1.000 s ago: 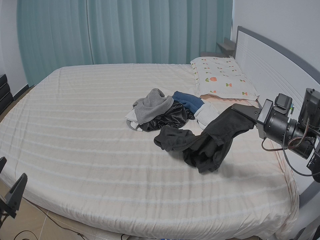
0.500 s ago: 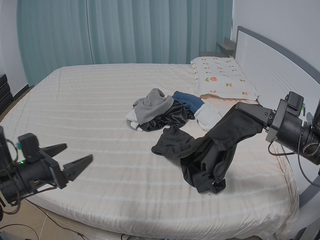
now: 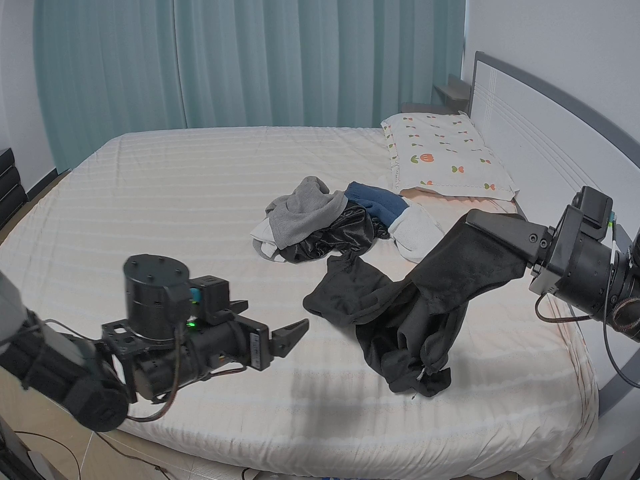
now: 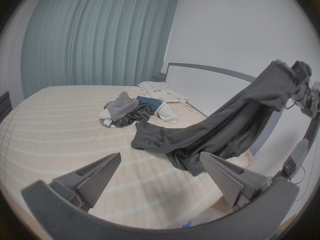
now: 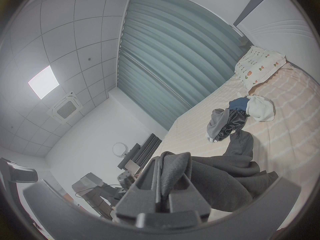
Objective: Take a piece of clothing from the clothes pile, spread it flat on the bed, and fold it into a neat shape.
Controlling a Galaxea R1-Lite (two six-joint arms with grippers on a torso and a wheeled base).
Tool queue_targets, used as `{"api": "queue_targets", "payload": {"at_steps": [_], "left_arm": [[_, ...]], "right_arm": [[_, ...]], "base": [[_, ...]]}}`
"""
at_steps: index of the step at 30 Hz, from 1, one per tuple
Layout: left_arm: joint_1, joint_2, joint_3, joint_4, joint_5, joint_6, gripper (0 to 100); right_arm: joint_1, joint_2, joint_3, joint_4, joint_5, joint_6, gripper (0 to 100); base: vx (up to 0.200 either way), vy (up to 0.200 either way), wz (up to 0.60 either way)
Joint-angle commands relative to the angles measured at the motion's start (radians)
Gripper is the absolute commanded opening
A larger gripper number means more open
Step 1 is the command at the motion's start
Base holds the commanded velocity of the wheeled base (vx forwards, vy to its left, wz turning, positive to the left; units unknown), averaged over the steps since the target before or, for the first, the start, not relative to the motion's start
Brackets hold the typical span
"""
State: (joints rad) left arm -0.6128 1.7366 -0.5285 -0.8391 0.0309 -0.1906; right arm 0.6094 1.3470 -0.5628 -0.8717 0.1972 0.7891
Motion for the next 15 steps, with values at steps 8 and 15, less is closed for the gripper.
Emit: {"api": "queue_targets", "payload": {"at_steps": [8,15], "left_arm": [[-0.042,0.405,-0.196,-0.133,0.029,-0.009,100],[-0.044,0.531,-0.268,-0.179,0.017,-0.01,100]], "right_arm": [[0.046,-0.071,-0.009,0.108,-0.018,-0.001,0],[0.046,-0.054,-0.026,0.106,-0.022,-0.004,0]], "base": [[0.0,0.0,0.0],[0.0,0.0,0.0]]}}
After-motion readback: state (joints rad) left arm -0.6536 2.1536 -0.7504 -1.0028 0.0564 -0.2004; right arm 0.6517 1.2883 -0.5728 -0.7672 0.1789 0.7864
